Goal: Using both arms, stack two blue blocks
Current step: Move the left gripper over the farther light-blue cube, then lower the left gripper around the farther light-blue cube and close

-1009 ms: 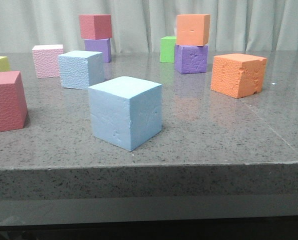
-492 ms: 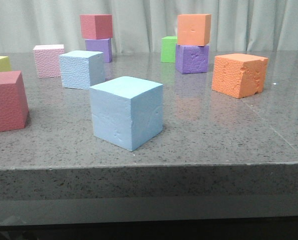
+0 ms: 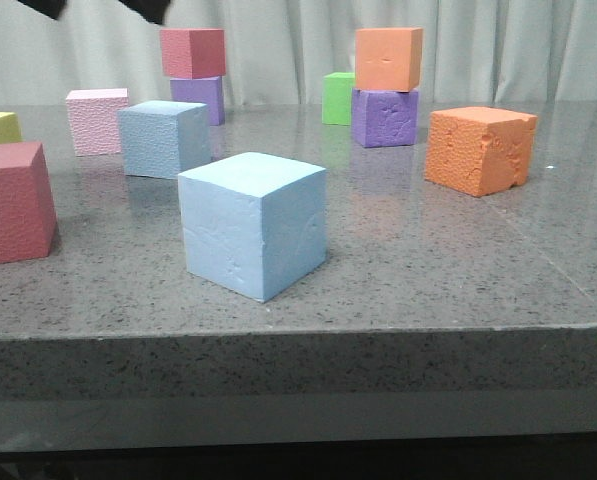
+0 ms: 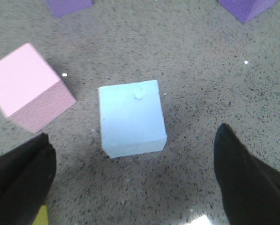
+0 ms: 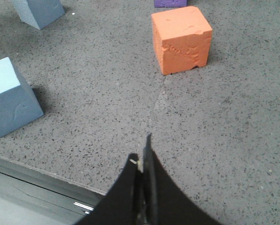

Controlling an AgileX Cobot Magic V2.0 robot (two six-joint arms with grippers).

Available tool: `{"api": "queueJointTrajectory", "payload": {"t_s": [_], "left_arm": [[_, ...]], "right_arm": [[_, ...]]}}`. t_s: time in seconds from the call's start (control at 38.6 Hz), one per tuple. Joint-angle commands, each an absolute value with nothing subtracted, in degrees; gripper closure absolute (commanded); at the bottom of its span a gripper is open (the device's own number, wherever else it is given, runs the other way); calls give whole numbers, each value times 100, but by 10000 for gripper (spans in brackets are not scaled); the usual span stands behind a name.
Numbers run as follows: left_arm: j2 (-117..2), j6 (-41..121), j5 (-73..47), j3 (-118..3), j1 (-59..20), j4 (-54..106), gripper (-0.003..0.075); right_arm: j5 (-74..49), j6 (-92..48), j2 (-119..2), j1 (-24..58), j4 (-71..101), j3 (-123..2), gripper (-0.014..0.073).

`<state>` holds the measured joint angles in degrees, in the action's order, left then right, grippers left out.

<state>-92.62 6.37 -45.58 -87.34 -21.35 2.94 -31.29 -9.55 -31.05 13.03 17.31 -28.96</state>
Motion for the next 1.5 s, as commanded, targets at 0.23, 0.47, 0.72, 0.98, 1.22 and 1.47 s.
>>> {"api": "queueJointTrajectory", "payload": {"t_s": [0.23,0.47,0.72,0.98,1.22,1.47], "left_arm": [[-10498,769,-5301,-10439,-2162,294,60],[-10845,1190,-5325,-10587,-2162,294,60],[-10933,1241,-5334,-10587,-2162,294,60],[-11023,1241,-5363,-10587,-2162,294,69],[-11023,1241,-5363,-10587,-2162,294,297],[-10797,1241,-5523,-10587,-2162,294,350]], "right_arm": [[-2700,-985,-3105,1267,1766,-3020,663],[-2706,-985,-3105,1267,1766,-3020,663],[-2695,-985,-3105,1267,1766,-3020,663],[-2695,-985,-3105,1267,1766,-3020,663],[-2695,-985,-3105,1267,1766,-3020,663],[-2695,-985,-3105,1267,1766,-3020,663]]}}
